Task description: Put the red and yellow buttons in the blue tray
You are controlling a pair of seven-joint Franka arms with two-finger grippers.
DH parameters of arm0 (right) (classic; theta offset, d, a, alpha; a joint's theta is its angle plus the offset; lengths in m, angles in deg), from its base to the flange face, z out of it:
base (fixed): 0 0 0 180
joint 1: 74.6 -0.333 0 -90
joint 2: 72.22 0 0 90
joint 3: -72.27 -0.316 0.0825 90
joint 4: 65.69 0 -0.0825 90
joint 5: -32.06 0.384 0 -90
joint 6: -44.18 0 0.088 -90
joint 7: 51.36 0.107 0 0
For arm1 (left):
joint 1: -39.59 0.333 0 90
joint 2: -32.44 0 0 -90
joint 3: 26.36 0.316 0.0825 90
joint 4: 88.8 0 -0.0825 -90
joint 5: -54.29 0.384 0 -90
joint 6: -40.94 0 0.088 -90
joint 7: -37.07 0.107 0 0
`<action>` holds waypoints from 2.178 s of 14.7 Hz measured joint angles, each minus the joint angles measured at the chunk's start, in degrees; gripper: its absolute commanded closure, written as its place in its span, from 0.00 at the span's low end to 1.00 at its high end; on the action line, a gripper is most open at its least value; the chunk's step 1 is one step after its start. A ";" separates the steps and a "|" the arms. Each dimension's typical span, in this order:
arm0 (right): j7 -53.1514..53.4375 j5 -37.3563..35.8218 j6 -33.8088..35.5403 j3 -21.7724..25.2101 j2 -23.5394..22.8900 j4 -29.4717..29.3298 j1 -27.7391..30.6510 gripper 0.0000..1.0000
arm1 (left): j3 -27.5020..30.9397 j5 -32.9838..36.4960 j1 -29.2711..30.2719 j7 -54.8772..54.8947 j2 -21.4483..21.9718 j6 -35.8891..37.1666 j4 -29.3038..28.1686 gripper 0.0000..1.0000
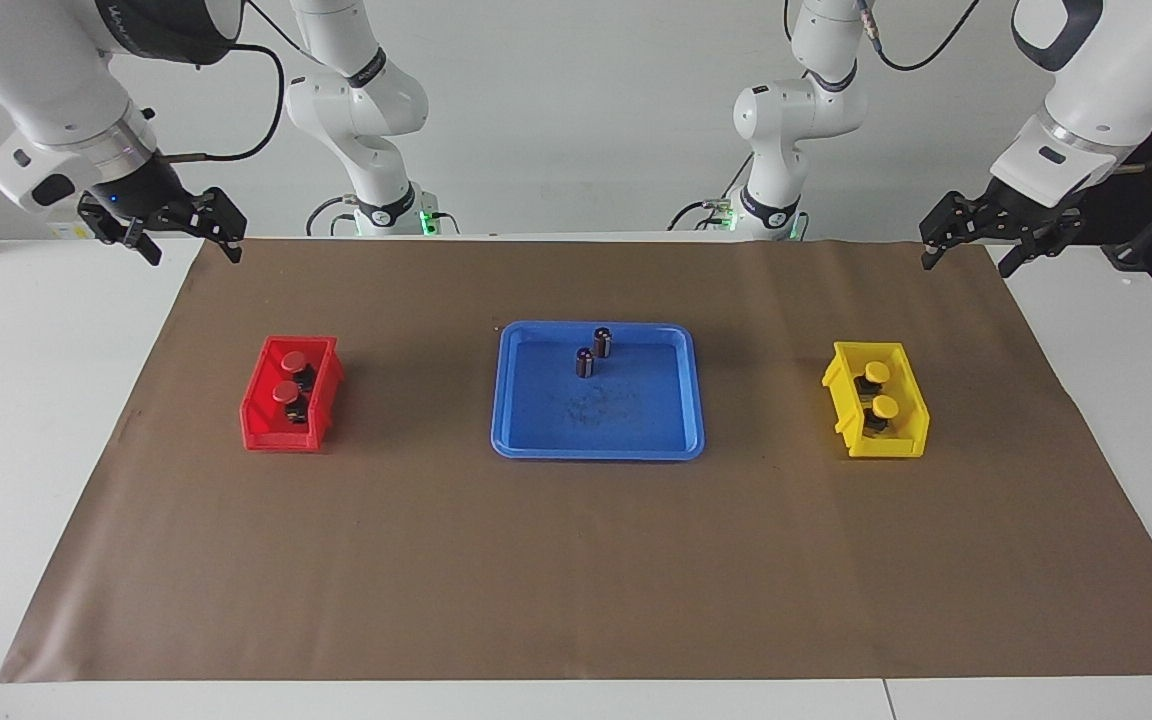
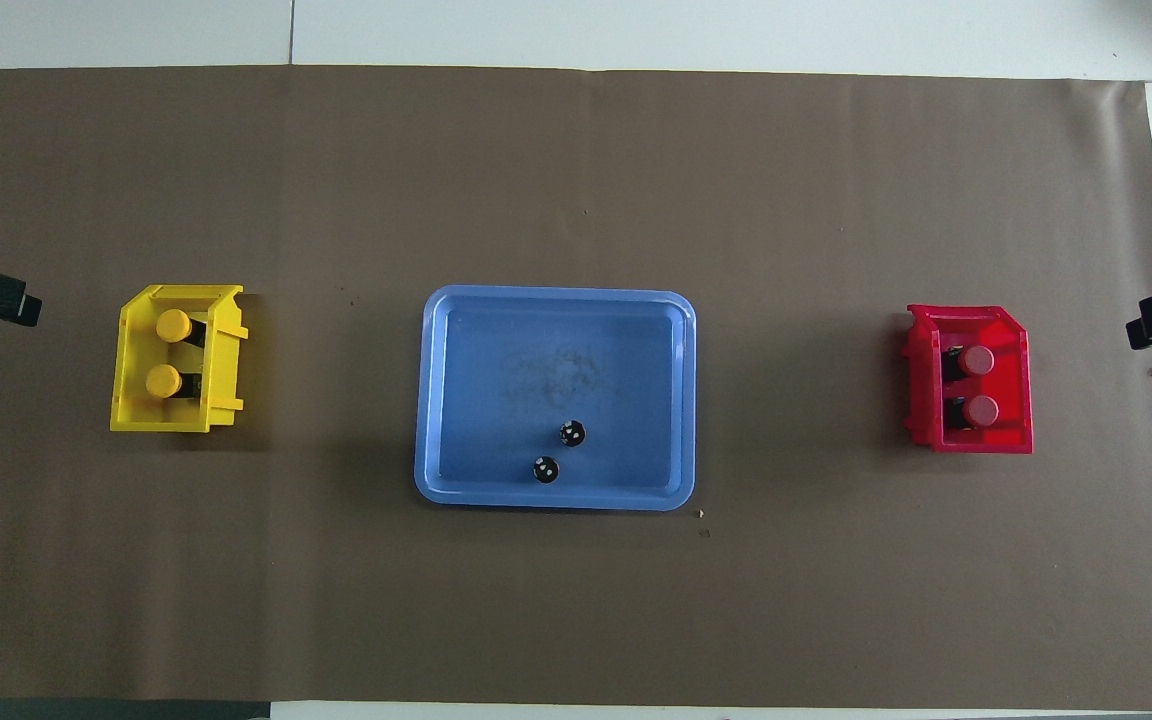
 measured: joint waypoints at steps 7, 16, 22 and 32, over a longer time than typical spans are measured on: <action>0.00 0.00 0.00 0.00 0.00 0.01 -0.11 0.00 | 0.00 0.00 0.00 0.00 0.00 0.00 0.00 0.00; 0.00 1.01 -19.68 -0.07 3.41 17.07 -2.01 0.24 | 0.00 0.00 0.00 0.00 0.00 0.00 0.00 0.00; -0.01 1.01 -36.61 0.23 -0.63 28.44 -1.79 0.30 | 0.00 0.00 0.00 0.00 0.00 0.00 0.00 0.00; -0.10 1.01 -48.31 0.47 -2.08 37.25 -1.22 0.33 | 0.00 0.00 0.00 0.00 0.00 0.00 0.00 0.00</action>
